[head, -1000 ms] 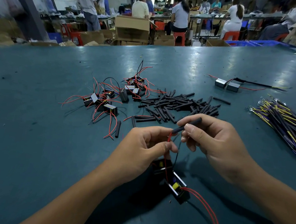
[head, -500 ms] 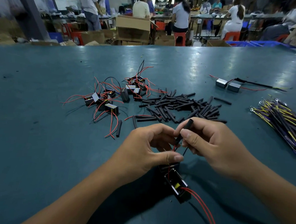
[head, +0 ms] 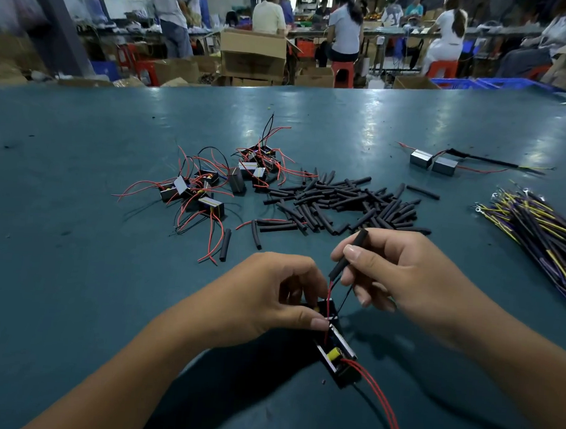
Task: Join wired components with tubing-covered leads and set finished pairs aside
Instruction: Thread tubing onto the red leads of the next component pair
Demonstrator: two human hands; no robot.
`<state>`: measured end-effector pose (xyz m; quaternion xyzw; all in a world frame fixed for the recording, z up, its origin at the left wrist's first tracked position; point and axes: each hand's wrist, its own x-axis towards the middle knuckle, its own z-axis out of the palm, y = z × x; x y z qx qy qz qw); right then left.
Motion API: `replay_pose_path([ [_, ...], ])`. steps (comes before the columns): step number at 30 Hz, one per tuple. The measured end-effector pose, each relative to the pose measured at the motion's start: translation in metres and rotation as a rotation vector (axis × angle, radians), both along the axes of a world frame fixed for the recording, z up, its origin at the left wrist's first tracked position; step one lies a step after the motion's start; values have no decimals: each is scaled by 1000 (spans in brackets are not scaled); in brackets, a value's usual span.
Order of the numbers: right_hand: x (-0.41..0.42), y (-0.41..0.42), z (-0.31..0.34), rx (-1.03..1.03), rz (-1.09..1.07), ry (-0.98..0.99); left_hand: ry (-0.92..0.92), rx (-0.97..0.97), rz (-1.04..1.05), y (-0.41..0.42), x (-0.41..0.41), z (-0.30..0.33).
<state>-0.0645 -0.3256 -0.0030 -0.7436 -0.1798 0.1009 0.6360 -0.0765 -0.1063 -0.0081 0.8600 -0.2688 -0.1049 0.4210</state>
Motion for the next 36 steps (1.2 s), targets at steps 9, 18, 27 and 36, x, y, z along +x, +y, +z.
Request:
replay_pose_path([
  [9,1,-2,-3,-266,39,-209,-246,74,138,-22,-4,-15],
  [18,-1,-3,1,-143,23,0,-96,89,52,1,0,-3],
  [27,0,-6,4,-172,21,7,-116,17,151,-18,-5,-12],
  [36,-6,2,-2,-275,15,-76,-31,-101,187,-14,-2,-16],
])
